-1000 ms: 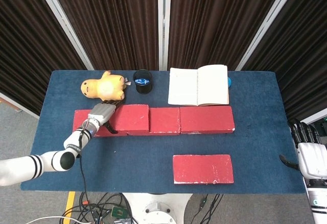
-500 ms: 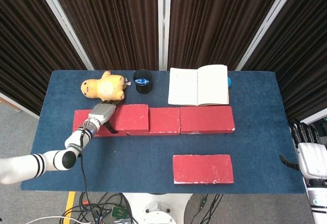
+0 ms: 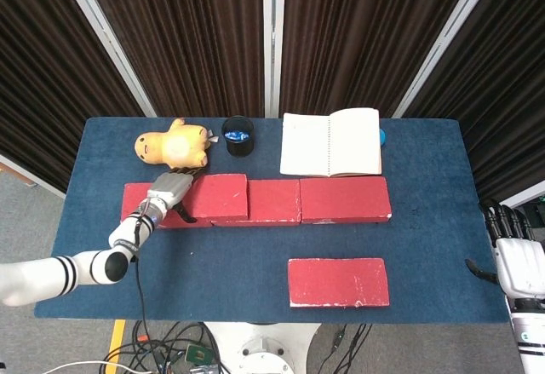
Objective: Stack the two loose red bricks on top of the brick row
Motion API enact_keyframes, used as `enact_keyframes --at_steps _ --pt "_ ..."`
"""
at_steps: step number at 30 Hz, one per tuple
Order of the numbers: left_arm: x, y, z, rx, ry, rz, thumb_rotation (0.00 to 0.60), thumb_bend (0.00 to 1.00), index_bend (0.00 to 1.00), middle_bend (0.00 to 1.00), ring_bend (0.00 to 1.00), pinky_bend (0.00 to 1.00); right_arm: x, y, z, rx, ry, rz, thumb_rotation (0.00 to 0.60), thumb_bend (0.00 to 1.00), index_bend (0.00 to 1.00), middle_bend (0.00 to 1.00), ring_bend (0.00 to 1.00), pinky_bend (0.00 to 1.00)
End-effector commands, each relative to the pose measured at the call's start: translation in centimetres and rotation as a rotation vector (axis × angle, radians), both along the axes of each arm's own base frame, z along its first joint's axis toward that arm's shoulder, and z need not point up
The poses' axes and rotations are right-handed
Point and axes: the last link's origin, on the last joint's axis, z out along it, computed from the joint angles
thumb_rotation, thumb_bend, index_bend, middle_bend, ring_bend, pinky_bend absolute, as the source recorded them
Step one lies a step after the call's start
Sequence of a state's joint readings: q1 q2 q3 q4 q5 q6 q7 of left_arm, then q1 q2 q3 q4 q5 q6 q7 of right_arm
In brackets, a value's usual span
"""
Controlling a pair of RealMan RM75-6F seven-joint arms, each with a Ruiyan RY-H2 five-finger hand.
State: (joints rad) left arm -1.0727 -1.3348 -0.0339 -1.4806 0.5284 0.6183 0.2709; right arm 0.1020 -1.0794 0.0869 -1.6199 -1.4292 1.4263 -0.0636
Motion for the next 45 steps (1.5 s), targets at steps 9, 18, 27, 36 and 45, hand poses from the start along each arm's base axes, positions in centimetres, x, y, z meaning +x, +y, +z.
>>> enact_keyframes --at_steps 9,18,27,36,45 --pt "-0.03 0.07 -0.21 -0.006 -0.001 -0.011 0.600 0.12 0.00 0.18 0.00 0.01 -0.10 -0.03 -0.19 0.006 -0.001 -0.005 0.600 0.10 0.00 0.00 0.00 0.00" --pt "0.52 -0.01 -0.14 -0.006 0.005 -0.043 0.600 0.12 0.00 0.18 0.00 0.00 -0.17 -0.03 -0.19 0.007 0.000 -0.010 0.600 0.10 0.00 0.00 0.00 0.00" --pt "0.41 0.14 -0.18 -0.007 0.009 -0.042 0.600 0.12 0.00 0.18 0.00 0.00 -0.22 -0.07 -0.27 0.013 0.004 -0.016 0.600 0.10 0.00 0.00 0.00 0.00" --pt "0.27 0.15 -0.33 -0.012 -0.001 -0.028 0.600 0.12 0.00 0.18 0.00 0.00 -0.19 -0.10 -0.30 0.014 0.004 -0.017 0.600 0.10 0.00 0.00 0.00 0.00" --pt "0.14 0.02 -0.55 -0.015 -0.004 -0.021 0.600 0.12 0.00 0.17 0.00 0.00 -0.16 -0.13 -0.29 0.013 0.004 -0.017 0.600 0.10 0.00 0.00 0.00 0.00"
